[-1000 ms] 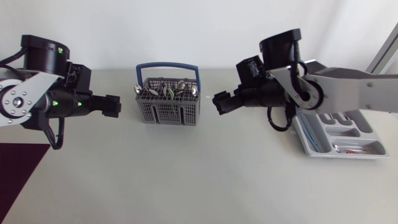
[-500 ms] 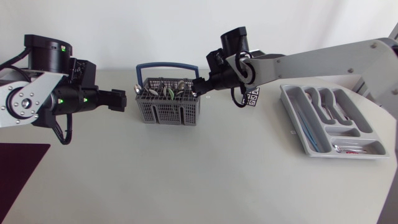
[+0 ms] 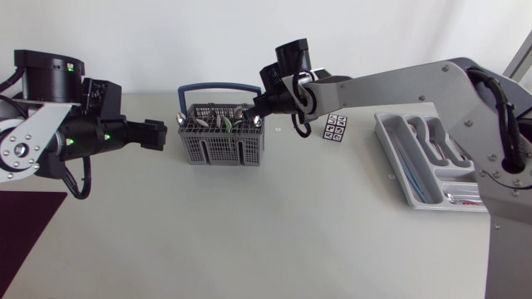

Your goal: Transfer all utensils from the basket to the drawer tray.

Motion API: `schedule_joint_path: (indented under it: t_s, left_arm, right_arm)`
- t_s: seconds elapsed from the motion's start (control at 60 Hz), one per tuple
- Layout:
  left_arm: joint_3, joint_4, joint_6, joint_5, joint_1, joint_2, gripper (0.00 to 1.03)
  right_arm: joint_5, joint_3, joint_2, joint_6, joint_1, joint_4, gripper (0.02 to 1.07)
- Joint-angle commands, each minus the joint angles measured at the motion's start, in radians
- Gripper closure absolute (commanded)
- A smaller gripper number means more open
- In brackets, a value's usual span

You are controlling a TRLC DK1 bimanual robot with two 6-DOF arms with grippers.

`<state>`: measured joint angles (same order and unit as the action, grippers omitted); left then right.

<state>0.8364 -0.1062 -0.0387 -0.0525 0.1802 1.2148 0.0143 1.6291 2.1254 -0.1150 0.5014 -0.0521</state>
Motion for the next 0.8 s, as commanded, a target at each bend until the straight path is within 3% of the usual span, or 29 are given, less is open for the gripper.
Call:
schedule_joint_path:
  t_s: [0.0,0.367,0.617,0.75,0.783]
  left_arm:
    - [-0.025,0.002,-0.017,0.011,0.010,-0.012,0.08]
    - [-0.025,-0.049,-0.038,0.037,0.012,-0.055,0.08]
    - [-0.080,-0.087,-0.089,0.036,0.064,-0.136,0.08]
    - [-0.109,-0.098,-0.096,0.033,0.096,-0.173,0.08]
    - [-0.112,-0.098,-0.099,0.033,0.099,-0.181,0.08]
  right_arm:
    - [0.007,0.002,0.016,-0.017,0.000,0.000,0.95]
    - [0.004,-0.324,-0.271,-0.014,-0.009,-0.005,0.95]
    - [-0.088,-0.604,-0.527,0.006,0.005,0.018,0.93]
    - [-0.105,-0.706,-0.656,0.025,0.029,0.035,0.39]
    - [-0.105,-0.723,-0.683,0.031,0.029,0.041,0.32]
